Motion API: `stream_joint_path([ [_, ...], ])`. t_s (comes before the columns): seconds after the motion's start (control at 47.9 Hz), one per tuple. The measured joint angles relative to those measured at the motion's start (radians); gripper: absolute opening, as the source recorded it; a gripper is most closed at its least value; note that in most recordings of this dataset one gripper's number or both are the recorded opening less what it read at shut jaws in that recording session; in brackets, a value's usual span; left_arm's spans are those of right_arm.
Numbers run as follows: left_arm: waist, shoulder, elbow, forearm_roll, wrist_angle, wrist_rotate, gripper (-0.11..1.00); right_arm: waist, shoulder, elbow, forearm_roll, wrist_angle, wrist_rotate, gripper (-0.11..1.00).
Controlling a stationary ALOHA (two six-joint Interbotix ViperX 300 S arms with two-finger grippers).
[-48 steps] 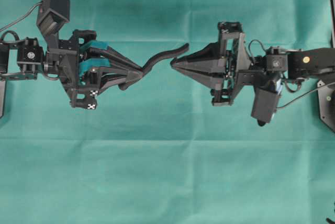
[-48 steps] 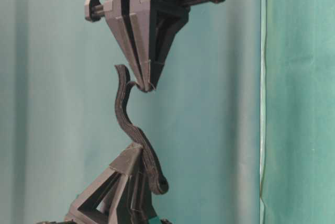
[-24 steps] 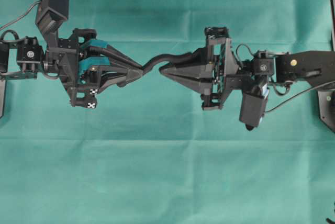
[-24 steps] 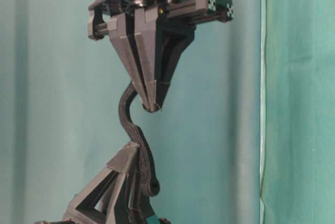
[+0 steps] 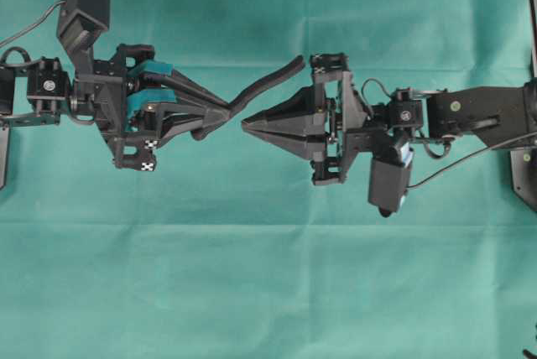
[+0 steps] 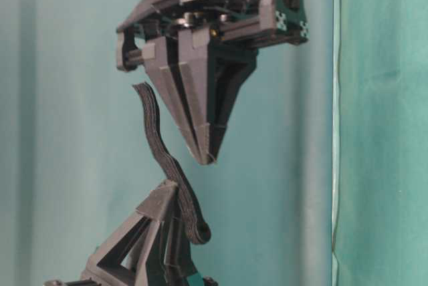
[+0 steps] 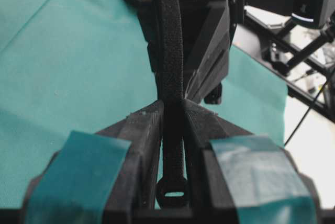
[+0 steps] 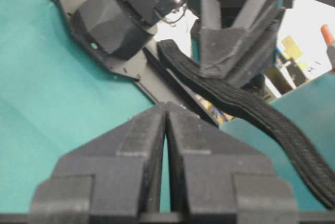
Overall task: Peel off the Velcro with your right arm.
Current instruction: 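Open the right gripper and pull it back away from the strap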
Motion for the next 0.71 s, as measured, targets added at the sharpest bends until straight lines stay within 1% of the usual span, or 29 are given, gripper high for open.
stream_joint_path([
  [0.313,0.002,0.000,0.000,0.000,0.000,0.000,0.10,0.003,-0.002,0.003,-0.002,0.026,0.002,-0.10],
  [0.501,0.002,0.000,0.000,0.000,0.000,0.002,0.10,0.003,-0.066,0.061,0.006,0.026,0.002,-0.10],
  [0.709,0.002,0.000,0.000,0.000,0.000,0.000,0.10,-0.003,-0.146,0.127,0.038,0.026,0.000,-0.10],
])
